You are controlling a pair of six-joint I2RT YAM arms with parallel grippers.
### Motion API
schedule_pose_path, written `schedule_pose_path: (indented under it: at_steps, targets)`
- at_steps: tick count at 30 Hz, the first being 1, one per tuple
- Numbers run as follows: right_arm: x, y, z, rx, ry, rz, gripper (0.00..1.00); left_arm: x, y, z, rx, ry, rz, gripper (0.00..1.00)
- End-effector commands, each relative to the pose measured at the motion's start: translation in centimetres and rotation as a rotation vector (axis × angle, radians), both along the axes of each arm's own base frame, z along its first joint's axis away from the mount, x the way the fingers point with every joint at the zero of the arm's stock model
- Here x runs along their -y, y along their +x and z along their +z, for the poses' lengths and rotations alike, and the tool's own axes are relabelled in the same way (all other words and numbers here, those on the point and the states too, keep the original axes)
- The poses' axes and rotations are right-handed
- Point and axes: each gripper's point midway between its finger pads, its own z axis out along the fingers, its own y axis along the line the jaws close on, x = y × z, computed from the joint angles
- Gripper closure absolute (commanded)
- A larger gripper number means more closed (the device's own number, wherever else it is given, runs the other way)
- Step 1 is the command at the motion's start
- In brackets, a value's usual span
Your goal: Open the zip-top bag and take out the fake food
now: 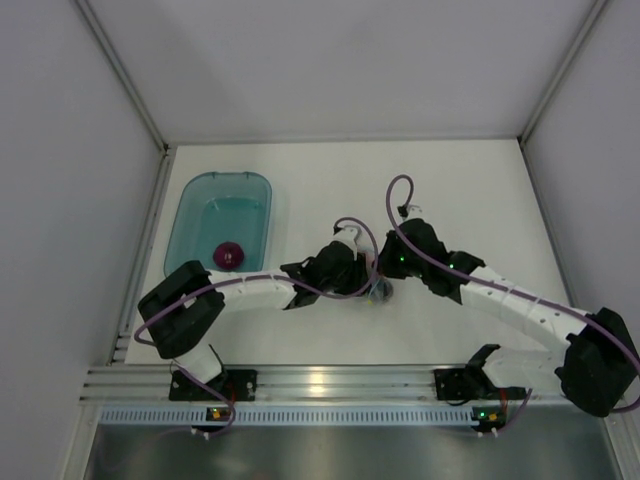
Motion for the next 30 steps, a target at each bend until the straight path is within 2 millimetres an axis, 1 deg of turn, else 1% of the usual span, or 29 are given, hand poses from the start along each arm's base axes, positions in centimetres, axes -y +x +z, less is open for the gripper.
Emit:
schedule_pose_path:
  at_steps: [1,5,10,12,13,15,16,17,18,20,22,24,26,27,28,29,30]
  targets:
    - [0.2,-0.2,0.7,0.023,0.017,0.022,1.0,1.3,1.8,2.3,0.056,-0.068,0.064,0.54]
    - [-0.4,-0.7,1.4,0.025,0.053,0.053,1.0,0.6,2.5,2.2,0.087,-0.046,0.126,0.49]
    - [-0.6,-0.9,2.9,0.05,0.097,0.066,1.0,-0.4,3.1,2.2,0.115,-0.026,0.183,0.48]
    - [-0.9,-1.0,3.6,0.062,0.132,0.067,1.0,-0.9,3.3,2.0,0.121,-0.017,0.208,0.42]
    - [-1.3,-1.5,3.7,0.054,0.153,0.093,1.0,-0.9,3.4,1.9,0.123,-0.014,0.211,0.41]
    - [-1.4,-1.5,4.0,0.058,0.168,0.091,1.0,-0.8,3.5,1.9,0.125,-0.01,0.212,0.38]
    - [-1.5,-1.6,4.0,0.056,0.17,0.097,1.0,-0.6,3.6,1.4,0.121,0.0,0.207,0.37]
    - [-1.5,-1.6,3.9,0.052,0.168,0.098,1.0,-0.4,3.7,1.5,0.121,-0.003,0.206,0.37]
    - [-1.6,-1.6,3.9,0.051,0.17,0.102,1.0,-0.3,3.7,0.9,0.115,0.009,0.206,0.36]
    - [-1.7,-1.8,3.5,0.041,0.171,0.114,1.0,-0.1,3.8,0.5,0.11,0.015,0.203,0.32]
    - [-1.7,-2.0,3.1,0.029,0.168,0.119,1.0,0.3,3.9,-0.2,0.101,0.029,0.193,0.32]
    - [-1.7,-2.0,2.9,0.026,0.171,0.122,1.0,0.6,3.9,-1.2,0.087,0.044,0.185,0.34]
    - [-1.6,-2.1,2.7,0.026,0.169,0.119,1.0,0.8,3.8,-1.8,0.072,0.049,0.177,0.38]
    - [-1.5,-2.1,2.7,0.028,0.17,0.116,1.0,0.9,3.7,-2.4,0.061,0.056,0.174,0.42]
    - [-1.5,-2.1,2.6,0.024,0.165,0.117,1.0,1.0,3.6,-2.5,0.054,0.053,0.172,0.48]
    - [-1.3,-2.1,2.6,0.026,0.162,0.117,1.0,1.1,3.5,-2.6,0.048,0.05,0.168,0.51]
    - [-1.3,-2.0,2.6,0.026,0.16,0.115,1.0,1.1,3.5,-2.7,0.046,0.053,0.166,0.56]
